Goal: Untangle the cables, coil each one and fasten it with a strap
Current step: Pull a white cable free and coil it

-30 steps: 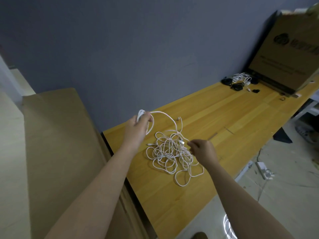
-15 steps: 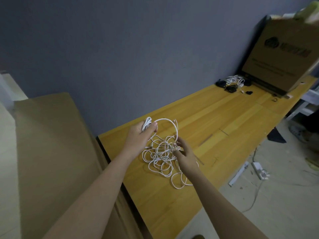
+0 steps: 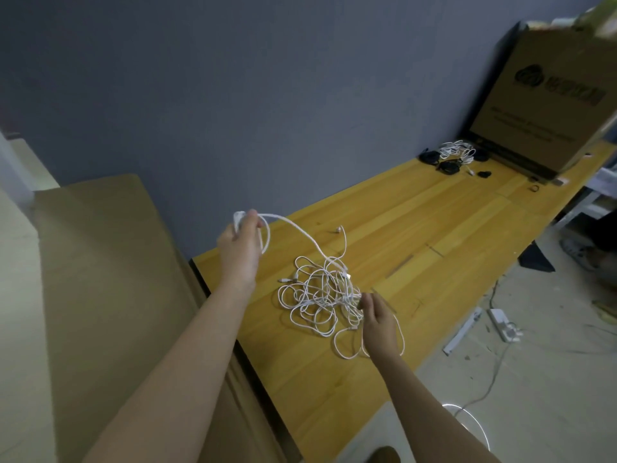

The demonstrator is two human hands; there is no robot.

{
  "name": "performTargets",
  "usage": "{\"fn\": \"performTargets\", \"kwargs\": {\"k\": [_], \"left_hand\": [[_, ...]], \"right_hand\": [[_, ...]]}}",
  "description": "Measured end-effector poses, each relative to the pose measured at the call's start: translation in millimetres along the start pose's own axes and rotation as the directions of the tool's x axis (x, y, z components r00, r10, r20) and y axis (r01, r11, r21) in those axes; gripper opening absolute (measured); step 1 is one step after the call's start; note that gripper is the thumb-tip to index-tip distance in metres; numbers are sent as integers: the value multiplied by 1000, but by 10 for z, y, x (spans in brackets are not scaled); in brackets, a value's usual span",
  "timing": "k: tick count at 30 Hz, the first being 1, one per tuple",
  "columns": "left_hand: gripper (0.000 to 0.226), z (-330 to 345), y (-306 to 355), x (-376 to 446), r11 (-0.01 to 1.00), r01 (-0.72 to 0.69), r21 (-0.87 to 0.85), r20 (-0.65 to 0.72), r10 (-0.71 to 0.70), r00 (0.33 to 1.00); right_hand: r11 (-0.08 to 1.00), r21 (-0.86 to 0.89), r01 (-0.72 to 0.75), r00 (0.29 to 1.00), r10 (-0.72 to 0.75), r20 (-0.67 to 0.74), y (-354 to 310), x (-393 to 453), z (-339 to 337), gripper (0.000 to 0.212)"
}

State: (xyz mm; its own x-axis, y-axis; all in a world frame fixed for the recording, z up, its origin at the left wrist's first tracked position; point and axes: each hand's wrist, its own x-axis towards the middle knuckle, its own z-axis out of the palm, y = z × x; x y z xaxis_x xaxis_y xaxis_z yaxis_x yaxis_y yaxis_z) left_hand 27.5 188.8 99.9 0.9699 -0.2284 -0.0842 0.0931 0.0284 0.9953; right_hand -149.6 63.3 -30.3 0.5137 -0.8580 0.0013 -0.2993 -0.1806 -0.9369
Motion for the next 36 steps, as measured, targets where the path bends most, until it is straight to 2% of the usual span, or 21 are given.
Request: {"fn": "performTargets", "kwargs": {"k": [1,2,4,7,9,12,13,16,18,20,22,24,27,31,33,35,36], "left_hand": [[29,-20,-2,39,1000,-9,-12,-31,9,999],[29,-28,-5,50,998,-40,46,-28,42,999],[28,7,-17,-5,972,-137,192,77,124,989],[28,68,-55,-71,955,-182,233,183,140,973],[28,67,-72,-70,952,-195,236,225,141,964],[31,73,-91,-85,933,-235,272,277,159,948],[31,83,-91,-97,929,-242,278,287,160,945],[32,93,-107,-100,916,-255,310,313,155,937],[30,95,-118,-91,913,-264,311,320,162,934],[31,98,-127,-91,908,-285,306,329,180,927],[32,98,-134,-90,910,-285,299,339,178,924],[35,88,-140,-84,934,-240,264,377,129,917],[43,65,-156,-69,973,-160,168,520,51,852],[44,62,-149,-107,1000,-12,9,687,2,727],[41,53,-119,-102,982,144,-122,728,-10,685],[38,46,-88,-90,922,292,-256,723,-17,690],[37,51,-77,-84,896,326,-300,706,-21,708]], "right_hand": [[999,-20,-36,999,36,-31,74,8,-61,30],[995,-64,-78,996,75,-47,170,25,-119,31],[978,-154,-140,990,134,-50,317,77,-182,34],[972,-192,-137,988,148,45,234,194,-110,31],[989,-131,-61,995,70,69,-7,209,-52,32],[993,92,74,997,-77,29,-426,95,32,35],[983,156,99,993,-109,55,-536,46,72,38],[976,157,154,953,-189,239,-781,-71,165,48],[973,157,166,905,-214,367,-891,-118,224,31],[960,217,176,886,-251,389,-956,-162,282,20],[948,258,185,912,-264,315,-1016,-180,289,26],[951,208,228,953,-262,153,-1065,-85,254,27],[939,91,332,942,-325,-89,-1193,144,130,14],[920,-30,391,904,-389,-175,-1306,446,48,10],[938,-53,343,930,-347,-121,-1206,555,108,11],[947,-105,303,950,-293,106,-971,559,225,15],[940,-127,317,929,-281,241,-840,511,297,18]]}}
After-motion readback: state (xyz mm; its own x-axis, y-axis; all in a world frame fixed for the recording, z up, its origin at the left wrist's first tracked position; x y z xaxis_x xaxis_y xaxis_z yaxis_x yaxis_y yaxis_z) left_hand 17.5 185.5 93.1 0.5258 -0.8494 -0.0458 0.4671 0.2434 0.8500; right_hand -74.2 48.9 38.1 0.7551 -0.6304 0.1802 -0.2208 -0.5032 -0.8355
